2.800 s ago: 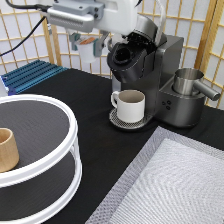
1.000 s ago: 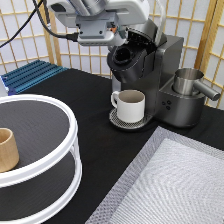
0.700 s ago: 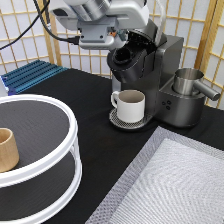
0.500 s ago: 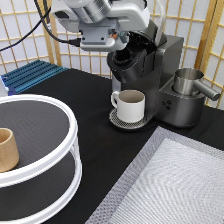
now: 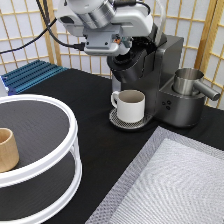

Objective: Make coffee

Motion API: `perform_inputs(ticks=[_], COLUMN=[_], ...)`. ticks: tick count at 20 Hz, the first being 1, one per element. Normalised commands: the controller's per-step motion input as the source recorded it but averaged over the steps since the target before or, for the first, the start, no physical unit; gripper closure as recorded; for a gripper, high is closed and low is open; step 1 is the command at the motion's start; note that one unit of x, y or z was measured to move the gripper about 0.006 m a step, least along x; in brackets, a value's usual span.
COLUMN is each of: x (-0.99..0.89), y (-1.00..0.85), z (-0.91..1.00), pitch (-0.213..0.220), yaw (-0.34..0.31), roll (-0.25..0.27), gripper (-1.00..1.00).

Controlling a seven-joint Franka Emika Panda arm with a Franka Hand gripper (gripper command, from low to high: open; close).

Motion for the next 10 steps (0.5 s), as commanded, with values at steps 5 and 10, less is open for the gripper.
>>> perform_inputs(ticks=[5, 10], x=[-0.07, -0.04], y=[0.27, 0.32], z=[-0.01, 0.00], pitch=[0.018, 0.017], yaw=[-0.114, -0.097], roll=[0.063, 0.056], gripper=[1.00, 1.00])
